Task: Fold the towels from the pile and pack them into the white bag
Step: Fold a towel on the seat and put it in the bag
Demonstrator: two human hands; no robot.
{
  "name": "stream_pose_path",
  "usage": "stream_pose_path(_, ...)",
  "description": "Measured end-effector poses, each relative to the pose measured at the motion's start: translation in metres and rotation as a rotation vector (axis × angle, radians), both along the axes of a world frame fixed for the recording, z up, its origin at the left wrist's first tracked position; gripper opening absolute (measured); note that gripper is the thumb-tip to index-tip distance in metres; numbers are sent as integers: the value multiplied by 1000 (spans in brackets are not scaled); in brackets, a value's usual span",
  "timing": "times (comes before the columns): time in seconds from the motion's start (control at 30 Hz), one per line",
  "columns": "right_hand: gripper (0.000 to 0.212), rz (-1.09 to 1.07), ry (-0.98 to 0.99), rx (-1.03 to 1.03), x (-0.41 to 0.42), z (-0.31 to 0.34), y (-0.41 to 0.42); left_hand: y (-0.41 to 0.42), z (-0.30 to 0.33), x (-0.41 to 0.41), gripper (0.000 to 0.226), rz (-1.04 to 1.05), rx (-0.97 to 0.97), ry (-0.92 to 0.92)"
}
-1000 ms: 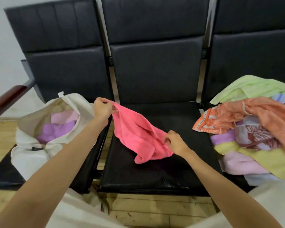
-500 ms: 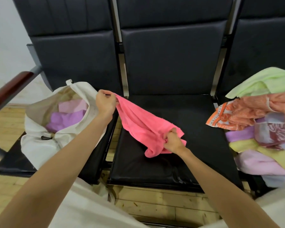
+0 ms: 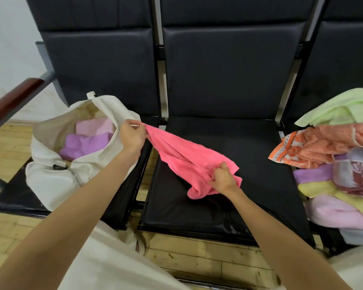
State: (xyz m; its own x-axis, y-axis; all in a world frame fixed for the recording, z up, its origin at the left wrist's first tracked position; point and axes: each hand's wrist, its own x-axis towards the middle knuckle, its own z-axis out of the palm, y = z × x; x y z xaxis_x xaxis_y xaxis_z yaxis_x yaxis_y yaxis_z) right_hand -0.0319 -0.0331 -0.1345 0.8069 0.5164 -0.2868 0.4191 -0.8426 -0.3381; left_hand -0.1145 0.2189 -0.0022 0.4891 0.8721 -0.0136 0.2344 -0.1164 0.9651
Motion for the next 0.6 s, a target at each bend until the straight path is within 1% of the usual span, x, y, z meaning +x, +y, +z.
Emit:
stream_pose_path(0.1,16,73,-7,20,2,9,-8,4,-3,-10,9,11,17,39)
stream_pose_path(0.17,12,69,-57,53,7,24,-17,10,-4,-18,8,-15,72,91)
stream_pose_path(0.23,8,12,-140,150,16,48,-29,22,-7,-25,9,-58,184,192)
stream_pose_path(0.3,9,-36,-209,240,27,77,-43,32,-5,-30,10,-97,302,295)
stream_pose_path(0.4,13,-47,-309,305,41,120,-61,28,15,-35,9,-175,514,407)
stream_pose_path(0.47,15,-20,-375,304,44,144,-69,25,27,-34,10,-210,623,467)
stream_pose_path(0.53,14,-7,-422,299,45,164,-72,21,40,-31,8,-187,634,439)
stream_pose_path(0.6,14,-29,-455,345,44,179,-75,15,58,-28,11,-90,502,306)
